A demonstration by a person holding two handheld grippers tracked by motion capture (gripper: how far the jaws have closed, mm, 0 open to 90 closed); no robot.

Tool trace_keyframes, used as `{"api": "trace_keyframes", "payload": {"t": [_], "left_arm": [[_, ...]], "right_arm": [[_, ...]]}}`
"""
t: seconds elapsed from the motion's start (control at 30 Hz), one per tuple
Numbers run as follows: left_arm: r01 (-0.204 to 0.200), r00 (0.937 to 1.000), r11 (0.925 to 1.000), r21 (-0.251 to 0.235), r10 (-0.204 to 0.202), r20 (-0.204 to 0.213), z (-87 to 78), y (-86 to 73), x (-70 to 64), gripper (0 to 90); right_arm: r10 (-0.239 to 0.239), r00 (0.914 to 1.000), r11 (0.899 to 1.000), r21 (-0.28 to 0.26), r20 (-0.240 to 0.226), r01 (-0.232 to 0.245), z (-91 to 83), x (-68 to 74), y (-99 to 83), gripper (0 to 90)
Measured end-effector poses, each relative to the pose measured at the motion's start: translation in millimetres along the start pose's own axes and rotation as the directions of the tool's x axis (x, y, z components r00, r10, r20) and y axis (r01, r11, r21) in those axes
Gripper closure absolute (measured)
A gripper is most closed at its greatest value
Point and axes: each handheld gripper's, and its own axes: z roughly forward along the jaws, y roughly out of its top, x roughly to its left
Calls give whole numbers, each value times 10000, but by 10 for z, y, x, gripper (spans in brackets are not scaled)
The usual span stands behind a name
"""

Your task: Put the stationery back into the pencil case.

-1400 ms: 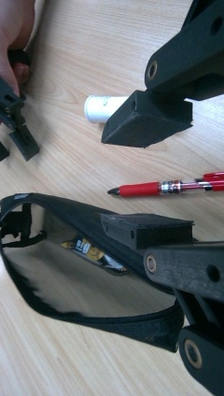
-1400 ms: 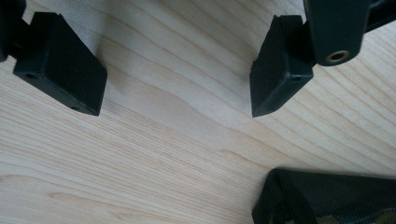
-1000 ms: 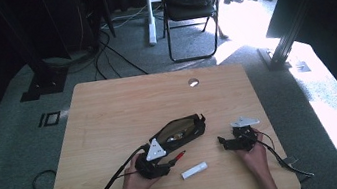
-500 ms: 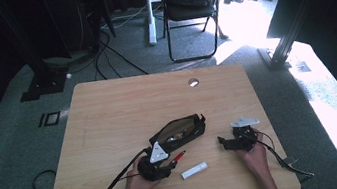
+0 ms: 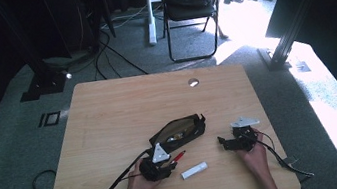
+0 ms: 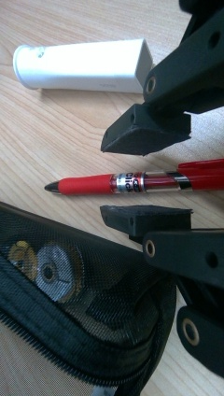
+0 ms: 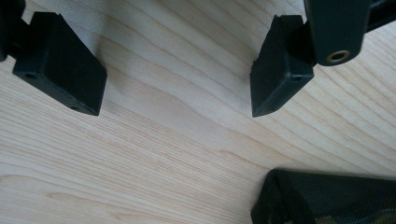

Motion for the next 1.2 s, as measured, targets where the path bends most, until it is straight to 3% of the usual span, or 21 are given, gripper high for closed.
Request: {"api": "trace_keyframes", "payload": {"t": [0.33,0.8,1.2], "left_arm": [[58,10000,9999,138,-59,50,39,-19,19,664],[-180,9998,9994,308,182,-44,18,-24,-7,703],[-23,10000,9992,406,22,29,7,-19,24,790]], "right_arm": [[1,10000,10000,0,-3,-1,0,0,0,186],[-10,10000,10000,0,-10,10,-2,2,-2,185],[-17,10000,10000,-2,-7,17,-2,1,-2,186]]}}
